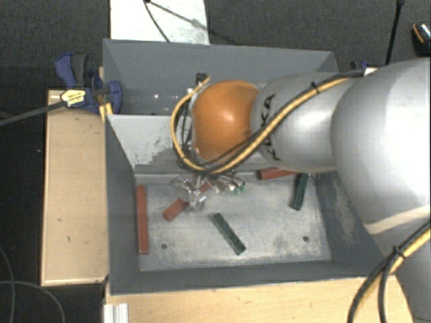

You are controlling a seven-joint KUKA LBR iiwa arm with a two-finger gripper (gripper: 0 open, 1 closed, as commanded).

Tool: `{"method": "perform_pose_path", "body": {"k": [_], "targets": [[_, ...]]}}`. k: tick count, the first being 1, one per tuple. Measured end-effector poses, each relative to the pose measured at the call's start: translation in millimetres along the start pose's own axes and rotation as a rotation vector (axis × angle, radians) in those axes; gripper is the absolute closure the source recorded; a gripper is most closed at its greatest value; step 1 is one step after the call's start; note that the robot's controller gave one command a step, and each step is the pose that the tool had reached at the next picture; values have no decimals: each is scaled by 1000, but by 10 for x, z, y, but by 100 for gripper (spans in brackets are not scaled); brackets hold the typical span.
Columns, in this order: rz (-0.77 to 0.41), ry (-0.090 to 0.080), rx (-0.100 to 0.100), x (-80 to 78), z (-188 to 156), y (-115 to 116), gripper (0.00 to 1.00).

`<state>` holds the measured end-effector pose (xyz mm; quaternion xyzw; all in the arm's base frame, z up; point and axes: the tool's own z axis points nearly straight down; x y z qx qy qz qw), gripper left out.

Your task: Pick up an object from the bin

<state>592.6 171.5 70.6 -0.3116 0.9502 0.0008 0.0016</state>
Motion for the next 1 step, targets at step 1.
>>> {"method": "perform_pose_path", "body": {"k": [1], "targets": [[-475, -4, 5, 716, -2035, -106, 100]]}}
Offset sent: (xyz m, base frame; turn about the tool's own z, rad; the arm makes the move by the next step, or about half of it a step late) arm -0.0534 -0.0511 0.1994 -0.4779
